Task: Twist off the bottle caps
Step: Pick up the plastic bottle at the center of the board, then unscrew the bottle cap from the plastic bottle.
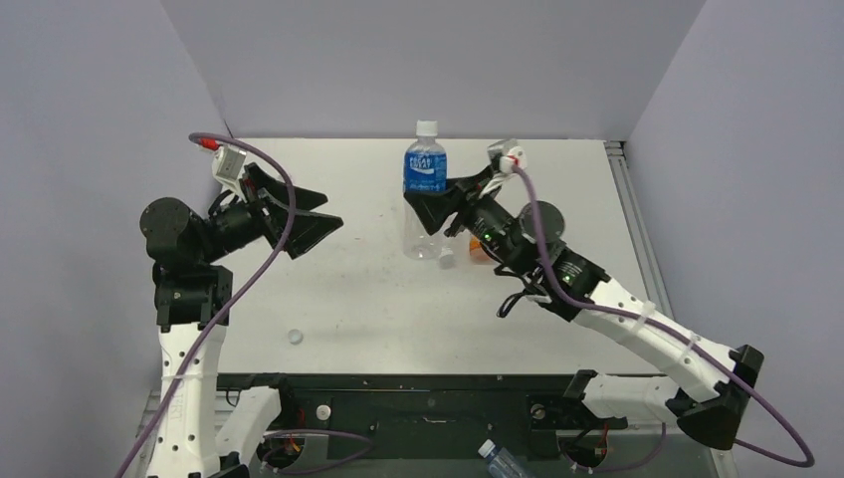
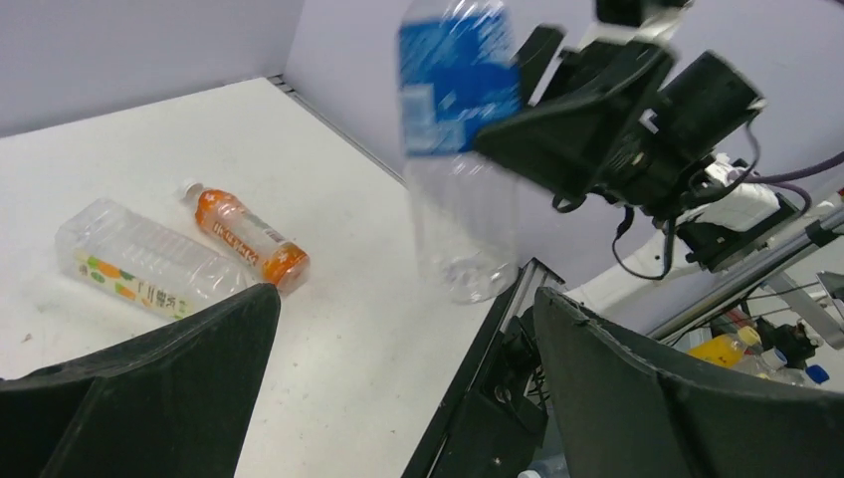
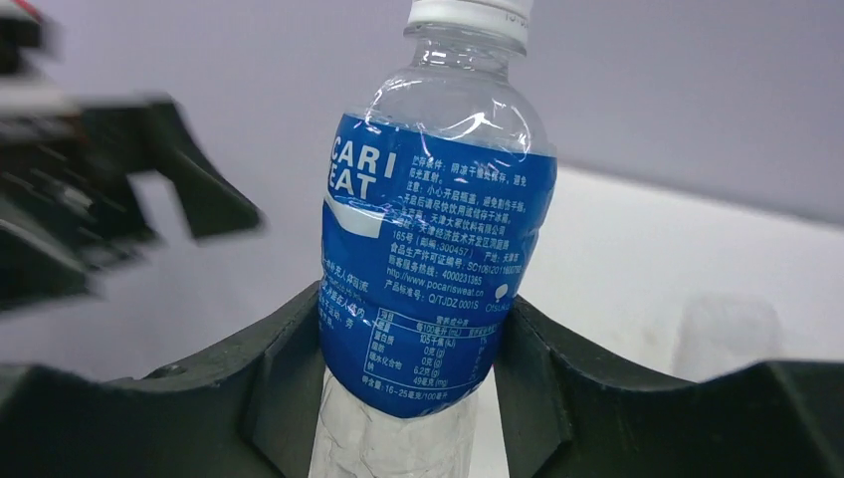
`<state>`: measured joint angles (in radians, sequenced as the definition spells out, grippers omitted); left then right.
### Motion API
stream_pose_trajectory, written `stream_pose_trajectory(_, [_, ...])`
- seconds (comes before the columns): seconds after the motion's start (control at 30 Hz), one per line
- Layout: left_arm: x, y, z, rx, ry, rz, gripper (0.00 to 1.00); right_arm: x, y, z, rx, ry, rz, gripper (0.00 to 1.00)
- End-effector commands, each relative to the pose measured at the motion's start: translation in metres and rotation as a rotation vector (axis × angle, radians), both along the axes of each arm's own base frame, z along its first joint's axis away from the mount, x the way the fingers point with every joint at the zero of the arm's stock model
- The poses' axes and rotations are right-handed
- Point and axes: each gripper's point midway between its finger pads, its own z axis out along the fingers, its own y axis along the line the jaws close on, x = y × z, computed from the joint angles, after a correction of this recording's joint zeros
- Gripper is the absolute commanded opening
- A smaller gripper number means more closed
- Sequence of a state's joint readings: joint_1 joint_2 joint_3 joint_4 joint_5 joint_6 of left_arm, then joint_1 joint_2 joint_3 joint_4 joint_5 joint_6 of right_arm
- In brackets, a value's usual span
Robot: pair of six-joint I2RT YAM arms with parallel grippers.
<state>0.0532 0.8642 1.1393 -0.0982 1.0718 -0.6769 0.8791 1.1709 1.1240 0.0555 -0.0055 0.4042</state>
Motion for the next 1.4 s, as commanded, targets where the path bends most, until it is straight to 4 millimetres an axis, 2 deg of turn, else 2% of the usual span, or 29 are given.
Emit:
stream_pose_trajectory(0.0, [-0.029, -0.009, 0.036, -0.042, -0.187, -0.06, 0.97, -0.036, -0.003, 0.131, 0.423, -0.174, -0.007, 0.48])
stream_pose_trajectory(0.1, [-0.046, -0.024, 0.04, -0.042, -0.217, -0.139, 0.97, -0.057, 0.004, 0.159, 0.483, -0.215, 0.007, 0.48])
stream_pose_trajectory(0.27, [-0.071, -0.04, 0.059, -0.057, -0.27, -0.221, 0.97, -0.086, 0.021, 0.182, 0.52, -0.26, 0.053, 0.48])
stream_pose_trajectory(0.47, [-0.088, -0.043, 0.072, -0.069, -0.302, -0.282, 0.97, -0.102, 0.04, 0.19, 0.521, -0.285, 0.09, 0.48])
stream_pose_trajectory(0.63, [-0.085, -0.047, 0.063, -0.058, -0.283, -0.311, 0.97, -0.12, 0.059, 0.196, 0.509, -0.325, 0.142, 0.49])
stream_pose_trajectory(0.77, [-0.09, -0.049, 0.062, -0.05, -0.286, -0.352, 0.99, -0.126, 0.072, 0.189, 0.491, -0.337, 0.167, 0.51])
stream_pose_trajectory(0.83, [-0.09, -0.049, 0.061, -0.041, -0.298, -0.361, 0.92, -0.129, 0.077, 0.188, 0.488, -0.339, 0.187, 0.55])
stream_pose_trajectory(0.9, [-0.088, -0.05, 0.06, -0.031, -0.312, -0.366, 0.8, -0.132, 0.082, 0.186, 0.458, -0.333, 0.212, 0.6])
stream_pose_trajectory(0.97, [-0.089, -0.05, 0.062, -0.024, -0.332, -0.374, 0.55, -0.135, 0.084, 0.185, 0.428, -0.324, 0.23, 0.64])
stream_pose_trajectory(1.03, [-0.089, -0.05, 0.062, -0.016, -0.353, -0.378, 0.41, -0.134, 0.081, 0.184, 0.407, -0.308, 0.235, 0.7])
stream_pose_trajectory(1.07, [-0.09, -0.05, 0.062, -0.006, -0.375, -0.384, 0.38, -0.132, 0.074, 0.192, 0.418, -0.302, 0.234, 0.75])
stream_pose_trajectory(1.1, [-0.091, -0.05, 0.061, 0.002, -0.388, -0.389, 0.35, -0.13, 0.074, 0.184, 0.371, -0.282, 0.244, 0.77])
stream_pose_trajectory(1.13, [-0.091, -0.05, 0.056, 0.025, -0.407, -0.396, 0.33, -0.124, 0.064, 0.194, 0.379, -0.277, 0.234, 0.8])
stream_pose_trajectory(1.17, [-0.092, -0.05, 0.05, 0.041, -0.394, -0.4, 0.31, -0.116, 0.06, 0.187, 0.332, -0.258, 0.236, 0.8])
stream_pose_trajectory(1.2, [-0.091, -0.049, 0.047, 0.072, -0.452, -0.394, 0.3, -0.115, 0.049, 0.2, 0.36, -0.246, 0.24, 0.81])
stream_pose_trajectory(1.23, [-0.092, -0.048, 0.039, 0.087, -0.42, -0.393, 0.26, -0.105, 0.043, 0.195, 0.324, -0.227, 0.242, 0.81])
stream_pose_trajectory(1.27, [-0.09, -0.047, 0.035, 0.114, -0.471, -0.382, 0.25, -0.104, 0.033, 0.211, 0.359, -0.211, 0.244, 0.81])
stream_pose_trajectory(1.3, [-0.091, -0.047, 0.031, 0.124, -0.463, -0.375, 0.24, -0.1, 0.032, 0.202, 0.306, -0.186, 0.268, 0.81])
stream_pose_trajectory(1.33, [-0.089, -0.046, 0.028, 0.139, -0.49, -0.366, 0.24, -0.102, 0.025, 0.218, 0.322, -0.192, 0.276, 0.82])
stream_pose_trajectory(1.37, [-0.088, -0.046, 0.024, 0.146, -0.482, -0.358, 0.23, -0.102, 0.026, 0.212, 0.279, -0.174, 0.292, 0.82])
